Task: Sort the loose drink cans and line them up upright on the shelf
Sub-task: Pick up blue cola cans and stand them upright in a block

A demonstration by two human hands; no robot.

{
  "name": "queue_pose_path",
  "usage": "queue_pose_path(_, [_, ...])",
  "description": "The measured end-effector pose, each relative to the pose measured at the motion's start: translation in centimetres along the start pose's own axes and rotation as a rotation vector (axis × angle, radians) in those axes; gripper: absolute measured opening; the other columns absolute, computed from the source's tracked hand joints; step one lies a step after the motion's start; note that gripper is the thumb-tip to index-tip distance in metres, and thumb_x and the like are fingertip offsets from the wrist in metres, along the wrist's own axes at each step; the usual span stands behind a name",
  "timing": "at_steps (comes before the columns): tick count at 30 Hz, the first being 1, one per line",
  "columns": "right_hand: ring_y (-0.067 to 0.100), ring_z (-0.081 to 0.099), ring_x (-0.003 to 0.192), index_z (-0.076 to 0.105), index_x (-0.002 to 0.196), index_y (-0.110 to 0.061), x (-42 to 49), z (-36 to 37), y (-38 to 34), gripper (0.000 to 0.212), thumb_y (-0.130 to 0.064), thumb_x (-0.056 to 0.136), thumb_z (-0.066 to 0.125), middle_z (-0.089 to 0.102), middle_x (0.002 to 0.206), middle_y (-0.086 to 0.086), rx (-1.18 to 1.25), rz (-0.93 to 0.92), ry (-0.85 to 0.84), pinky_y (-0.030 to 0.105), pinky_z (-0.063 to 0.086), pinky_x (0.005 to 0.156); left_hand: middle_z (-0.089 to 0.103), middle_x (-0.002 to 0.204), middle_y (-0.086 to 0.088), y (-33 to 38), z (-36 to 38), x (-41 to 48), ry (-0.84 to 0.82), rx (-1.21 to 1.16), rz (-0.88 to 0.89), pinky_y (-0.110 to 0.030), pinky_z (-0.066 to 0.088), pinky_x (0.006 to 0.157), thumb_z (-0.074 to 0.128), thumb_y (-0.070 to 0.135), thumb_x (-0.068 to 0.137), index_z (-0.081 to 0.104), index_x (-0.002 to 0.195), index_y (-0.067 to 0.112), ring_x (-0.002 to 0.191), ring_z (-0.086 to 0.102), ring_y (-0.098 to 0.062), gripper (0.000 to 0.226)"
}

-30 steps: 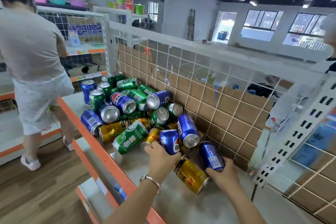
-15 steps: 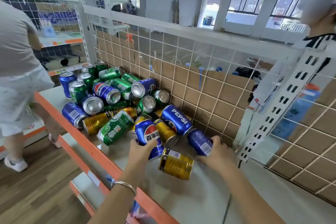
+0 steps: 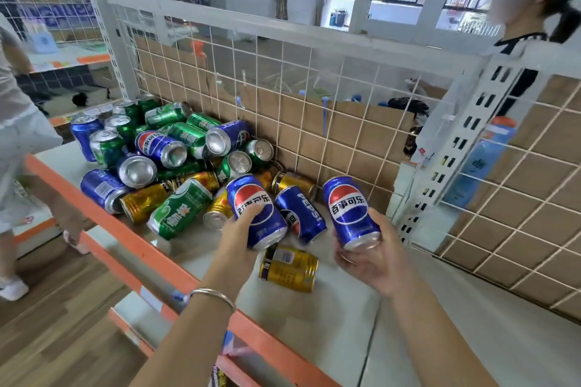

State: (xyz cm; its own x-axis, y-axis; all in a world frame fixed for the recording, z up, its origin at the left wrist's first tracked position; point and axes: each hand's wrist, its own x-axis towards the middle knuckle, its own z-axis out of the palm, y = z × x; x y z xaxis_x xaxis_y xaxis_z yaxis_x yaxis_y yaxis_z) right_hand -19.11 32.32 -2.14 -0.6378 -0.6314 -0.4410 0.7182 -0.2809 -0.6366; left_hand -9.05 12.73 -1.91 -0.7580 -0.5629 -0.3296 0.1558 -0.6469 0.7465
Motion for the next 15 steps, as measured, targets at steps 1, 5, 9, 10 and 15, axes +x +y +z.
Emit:
queue_pose_path(1, [0.026,0.066,0.082,0.061,0.116,-0.006,-0.4,0.2,0.0,0.073,-0.042,0.055,0.082,0.068,0.103,0.018,0.018,-0.010,-0.075,0.038,0.051,0.077,0.070,0.089,-0.011,-0.1,0.3,-0.2,-0.033,0.025,0.010,-0.038,0.058,0.071,0.066,0.015,0.082,0.057,0.107,0.008,0.078,0.069,-0.024,0.027])
queue_pose_path(5, [0.023,0.067,0.085,0.073,0.102,-0.014,-1.9,1.6,0.4,0.064,-0.044,0.048,0.087,0.068,0.107,0.013,-0.048,-0.079,-0.249,0.036,0.054,0.075,0.072,0.102,-0.013,-0.5,1.9,-1.2,-0.135,0.201,0.002,-0.049,0.055,0.084,0.079,0.034,0.063,0.056,0.119,0.011,0.089,0.070,-0.030,0.064])
queue_pose_path(9, [0.020,0.067,0.100,0.064,0.121,-0.012,-4.3,2.6,0.5,0.051,-0.046,0.084,0.056,0.066,0.120,0.011,-0.165,-0.183,-0.288,0.033,0.056,0.075,0.071,0.104,-0.013,-1.8,4.1,-2.3,-0.167,0.192,-0.013,-0.047,0.056,0.080,0.077,0.033,0.072,0.057,0.118,0.016,0.092,0.070,-0.032,0.053])
queue_pose_path(10, [0.018,0.069,0.095,0.065,0.118,-0.014,-5.1,2.4,0.3,0.050,-0.048,0.085,0.048,0.069,0.114,0.009,-0.214,-0.197,-0.249,0.033,0.057,0.071,0.071,0.104,-0.013,-2.2,4.6,-2.7,-0.163,0.195,-0.005,-0.045,0.057,0.079,0.075,0.031,0.075,0.057,0.117,0.017,0.092,0.070,-0.031,0.048])
queue_pose_path(15, [0.026,0.068,0.101,0.063,0.117,-0.018,-8.8,-0.6,-0.8,0.070,-0.062,0.064,0.071,0.071,0.112,0.009,-0.353,-0.291,-0.063,0.046,0.051,0.090,0.070,0.105,-0.009,-5.6,7.2,-5.8,-0.238,0.294,0.049,-0.042,0.057,0.081,0.078,0.029,0.070,0.056,0.118,0.019,0.093,0.069,-0.026,0.054])
